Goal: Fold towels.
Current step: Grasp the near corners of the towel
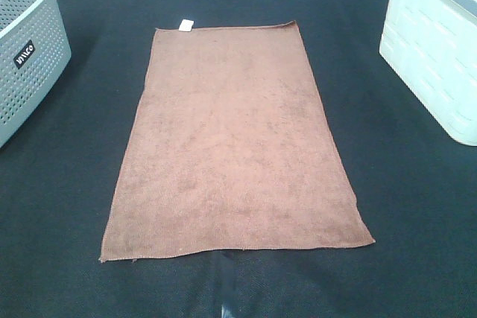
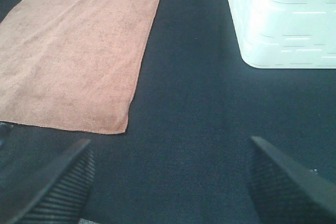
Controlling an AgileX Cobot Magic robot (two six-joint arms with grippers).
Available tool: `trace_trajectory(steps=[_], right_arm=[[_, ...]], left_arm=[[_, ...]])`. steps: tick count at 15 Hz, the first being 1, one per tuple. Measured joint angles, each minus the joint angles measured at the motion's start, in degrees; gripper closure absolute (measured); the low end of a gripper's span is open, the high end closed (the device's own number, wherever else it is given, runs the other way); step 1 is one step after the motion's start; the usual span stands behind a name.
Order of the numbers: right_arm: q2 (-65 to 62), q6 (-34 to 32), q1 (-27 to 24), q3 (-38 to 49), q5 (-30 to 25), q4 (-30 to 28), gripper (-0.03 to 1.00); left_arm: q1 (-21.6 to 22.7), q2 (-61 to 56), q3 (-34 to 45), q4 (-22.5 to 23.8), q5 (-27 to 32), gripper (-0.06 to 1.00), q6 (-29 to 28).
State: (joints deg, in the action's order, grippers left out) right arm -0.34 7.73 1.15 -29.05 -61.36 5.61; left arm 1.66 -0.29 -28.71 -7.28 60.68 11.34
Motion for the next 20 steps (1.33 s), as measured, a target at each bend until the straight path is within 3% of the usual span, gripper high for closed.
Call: trace_trajectory(steps=[20], right_arm=[[0.0, 0.0, 0.0, 0.0, 0.0, 0.0, 0.22]], left_arm=[[0.0, 0.0, 0.0, 0.0, 0.0, 0.26, 0.0]])
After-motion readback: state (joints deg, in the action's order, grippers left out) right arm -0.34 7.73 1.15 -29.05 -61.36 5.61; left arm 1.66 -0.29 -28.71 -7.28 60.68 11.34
